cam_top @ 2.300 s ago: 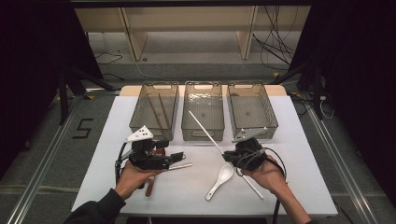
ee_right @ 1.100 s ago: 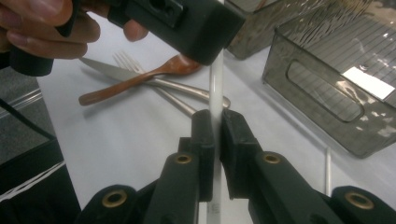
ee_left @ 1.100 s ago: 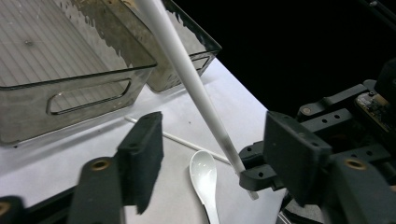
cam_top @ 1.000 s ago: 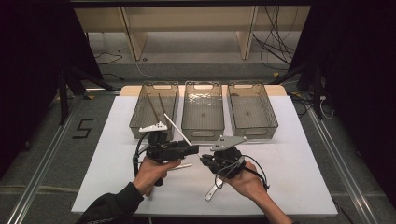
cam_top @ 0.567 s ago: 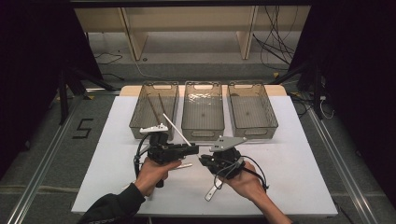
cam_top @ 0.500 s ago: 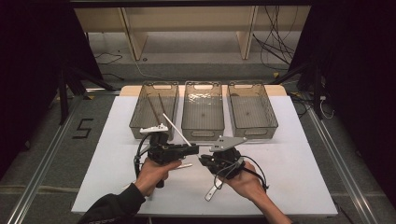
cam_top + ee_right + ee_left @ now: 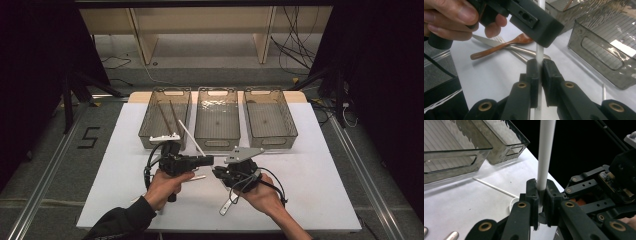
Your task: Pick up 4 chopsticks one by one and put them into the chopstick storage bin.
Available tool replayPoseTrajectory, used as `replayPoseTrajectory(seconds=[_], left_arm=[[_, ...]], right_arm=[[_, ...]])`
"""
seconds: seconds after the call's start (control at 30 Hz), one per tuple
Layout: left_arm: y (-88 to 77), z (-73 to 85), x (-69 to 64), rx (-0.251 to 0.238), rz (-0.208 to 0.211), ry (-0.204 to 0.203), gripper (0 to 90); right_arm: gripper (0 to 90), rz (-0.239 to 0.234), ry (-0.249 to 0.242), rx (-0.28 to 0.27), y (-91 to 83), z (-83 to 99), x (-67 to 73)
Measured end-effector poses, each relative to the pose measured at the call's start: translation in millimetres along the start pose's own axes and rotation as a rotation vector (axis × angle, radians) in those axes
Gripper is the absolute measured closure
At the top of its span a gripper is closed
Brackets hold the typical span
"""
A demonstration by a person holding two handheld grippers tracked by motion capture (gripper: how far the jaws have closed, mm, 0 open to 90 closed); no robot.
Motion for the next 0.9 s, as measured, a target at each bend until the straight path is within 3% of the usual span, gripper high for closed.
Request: replayPoseTrajectory(seconds=[0.1, 0.2, 0.37, 0.5, 0.73, 0.9], left_arm=[[-0.9, -1.0, 0.8, 0.004, 0.008, -0.018, 83.2], [-1.7, -1.4, 2.8, 0.013, -0.01, -0.003, 83.3], [-8.4, -8.2, 12.7, 0.012, -0.035, -0.015, 83.4], [-15.2, -16.9, 17.9, 0.007, -0.046, -0.019, 83.4], [-31.2, -40.4, 24.2, -0.027, -0.07, -0.008, 83.3], [-42.8, -56.3, 31.8, -0.047, -0.087, -0.02, 83.3]], right_arm=[[83.8, -0.007, 0.0, -0.005, -0.7, -0.6, 0.3], [81.6, -0.011, 0.002, 0.006, -1.3, 0.4, -0.1], [67.8, -0.021, 0.024, 0.023, -10.4, 3.2, -7.2], [61.6, -0.02, 0.034, 0.03, -20.6, 5.3, -14.4], [45.5, 0.026, 0.07, 0.043, -33.9, 11.3, -31.0], [39.9, 0.05, 0.096, 0.057, -41.0, 17.2, -38.6]])
Point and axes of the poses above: each handheld gripper's, and its own axes: y roughly forward along the jaws, z roughly out of its underside, x roughly to its left, the point moved 9 cm from there along y, roughly forward along the jaws, and after that the axes turned 13 degrees about -x, right-handed, at the moved point
